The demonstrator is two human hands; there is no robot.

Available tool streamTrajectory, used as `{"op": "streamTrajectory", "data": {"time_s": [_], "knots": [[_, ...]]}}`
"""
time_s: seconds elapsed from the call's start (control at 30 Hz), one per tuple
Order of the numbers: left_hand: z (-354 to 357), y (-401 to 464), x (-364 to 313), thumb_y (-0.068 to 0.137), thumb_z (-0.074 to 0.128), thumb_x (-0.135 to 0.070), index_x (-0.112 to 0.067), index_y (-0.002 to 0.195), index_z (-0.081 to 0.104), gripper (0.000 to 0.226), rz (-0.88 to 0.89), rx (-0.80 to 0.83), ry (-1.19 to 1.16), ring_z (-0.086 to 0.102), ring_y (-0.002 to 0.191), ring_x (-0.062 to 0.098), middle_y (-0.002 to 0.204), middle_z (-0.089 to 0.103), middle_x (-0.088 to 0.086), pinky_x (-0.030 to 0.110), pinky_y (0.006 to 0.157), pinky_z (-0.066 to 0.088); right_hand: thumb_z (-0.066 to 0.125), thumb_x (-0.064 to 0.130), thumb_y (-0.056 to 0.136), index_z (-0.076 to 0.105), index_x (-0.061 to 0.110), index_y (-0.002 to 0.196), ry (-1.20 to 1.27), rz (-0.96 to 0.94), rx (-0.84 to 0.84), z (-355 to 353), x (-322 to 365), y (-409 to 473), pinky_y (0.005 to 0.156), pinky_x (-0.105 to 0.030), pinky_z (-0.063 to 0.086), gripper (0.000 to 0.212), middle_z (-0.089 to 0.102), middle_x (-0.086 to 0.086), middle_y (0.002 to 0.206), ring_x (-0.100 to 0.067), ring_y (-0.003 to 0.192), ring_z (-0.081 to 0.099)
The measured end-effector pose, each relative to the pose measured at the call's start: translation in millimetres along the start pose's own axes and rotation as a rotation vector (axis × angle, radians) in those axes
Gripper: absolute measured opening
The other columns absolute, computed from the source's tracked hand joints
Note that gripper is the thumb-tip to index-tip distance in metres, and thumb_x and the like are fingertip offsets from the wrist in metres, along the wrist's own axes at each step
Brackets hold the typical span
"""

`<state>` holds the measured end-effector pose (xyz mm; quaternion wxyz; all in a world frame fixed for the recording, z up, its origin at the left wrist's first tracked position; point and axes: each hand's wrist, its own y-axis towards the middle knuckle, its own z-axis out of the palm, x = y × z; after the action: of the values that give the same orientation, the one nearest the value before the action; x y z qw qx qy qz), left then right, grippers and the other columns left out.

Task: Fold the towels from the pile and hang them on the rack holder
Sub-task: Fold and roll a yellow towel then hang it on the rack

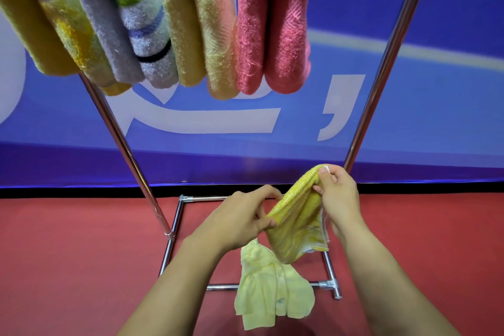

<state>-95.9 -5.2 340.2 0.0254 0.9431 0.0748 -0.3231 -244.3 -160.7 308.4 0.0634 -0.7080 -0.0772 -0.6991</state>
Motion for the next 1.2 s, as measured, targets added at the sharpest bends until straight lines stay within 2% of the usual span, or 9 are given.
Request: {"op": "streamTrajectory", "data": {"time_s": [0.13,0.3,0.4,0.47,0.53,0.7,0.83,1.03,1.2], "knots": [[8,-2,-14,0.097,0.065,-0.028,-0.055,0.145,0.03,0.065,0.091,0.161,0.146,0.056,0.074,0.013,0.068,0.057,-0.012,0.034,0.076,0.05,0.052,0.019,0.105,0.066,0.01,0.106,-0.081,-0.014,0.033,0,-2,-1,0.085,-0.029,0.057,0.016,0.07,-0.003,0.093,-0.009,0.082,0.068],[16,3,-13,0.095,0.065,-0.035,-0.057,0.149,0.028,0.069,-0.018,0.25,0.161,0.063,0.103,0.03,0.09,0.059,0.0,0.037,0.087,0.048,0.053,0.016,0.104,0.067,0.014,0.101,-0.137,-0.037,0.096,2,0,-6,0.073,-0.014,0.055,0.015,0.072,-0.003,0.094,-0.013,0.086,0.069],[16,5,-3,0.093,0.069,-0.03,-0.05,0.15,0.033,0.071,-0.112,0.232,0.037,0.071,0.094,0.023,0.087,0.066,-0.002,0.032,0.083,0.054,0.054,0.017,0.104,0.068,0.013,0.099,-0.156,-0.038,0.115,1,0,-5,0.069,-0.01,0.053,0.015,0.073,-0.005,0.096,-0.016,0.089,0.071],[15,5,1,0.093,0.071,-0.019,-0.04,0.151,0.037,0.071,-0.176,0.221,-0.154,0.072,0.07,0.015,0.072,0.067,-0.004,0.026,0.066,0.055,0.056,0.019,0.103,0.069,0.016,0.096,-0.16,-0.048,0.141,1,1,-5,0.072,-0.012,0.054,0.015,0.073,-0.003,0.093,-0.014,0.088,0.072],[13,7,4,0.092,0.07,-0.012,-0.029,0.152,0.038,0.07,-0.231,0.176,-0.295,0.068,0.059,0.016,0.064,0.067,-0.002,0.025,0.055,0.053,0.058,0.021,0.102,0.07,0.017,0.096,-0.159,-0.048,0.185,4,1,-7,0.078,-0.017,0.057,0.014,0.073,-0.001,0.09,-0.01,0.084,0.072],[8,12,10,0.092,0.073,-0.008,-0.014,0.15,0.039,0.068,-0.347,-0.007,-0.494,0.066,0.063,0.025,0.069,0.069,0.012,0.025,0.049,0.049,0.06,0.018,0.102,0.071,0.009,0.101,-0.138,-0.025,0.373,12,1,-13,0.074,-0.019,0.058,0.015,0.069,-0.011,0.094,-0.013,0.087,0.067],[0,9,11,0.09,0.078,-0.012,-0.011,0.146,0.045,0.065,-0.37,-0.102,-0.629,0.067,0.063,0.02,0.073,0.069,0.014,0.023,0.048,0.047,0.062,0.012,0.1,0.071,0.005,0.102,-0.104,0.0,0.555,16,4,-19,0.077,-0.021,0.059,0.012,0.068,-0.016,0.091,-0.013,0.086,0.066],[-4,5,8,0.089,0.079,-0.015,-0.01,0.145,0.045,0.065,-0.391,-0.106,-0.689,0.068,0.06,0.015,0.079,0.071,0.014,0.019,0.045,0.044,0.065,0.007,0.097,0.071,0.006,0.099,-0.089,-0.001,0.704,20,6,-29,0.075,-0.019,0.055,0.006,0.072,-0.001,0.083,-0.006,0.076,0.068],[-7,3,10,0.088,0.081,-0.015,-0.006,0.148,0.043,0.072,-0.402,-0.095,-0.697,0.067,0.066,0.019,0.076,0.072,0.012,0.02,0.047,0.046,0.066,0.006,0.096,0.072,0.001,0.1,-0.114,-0.024,0.758,19,8,-31,0.08,-0.021,0.055,0.008,0.077,-0.01,0.093,-0.011,0.085,0.071]]}}
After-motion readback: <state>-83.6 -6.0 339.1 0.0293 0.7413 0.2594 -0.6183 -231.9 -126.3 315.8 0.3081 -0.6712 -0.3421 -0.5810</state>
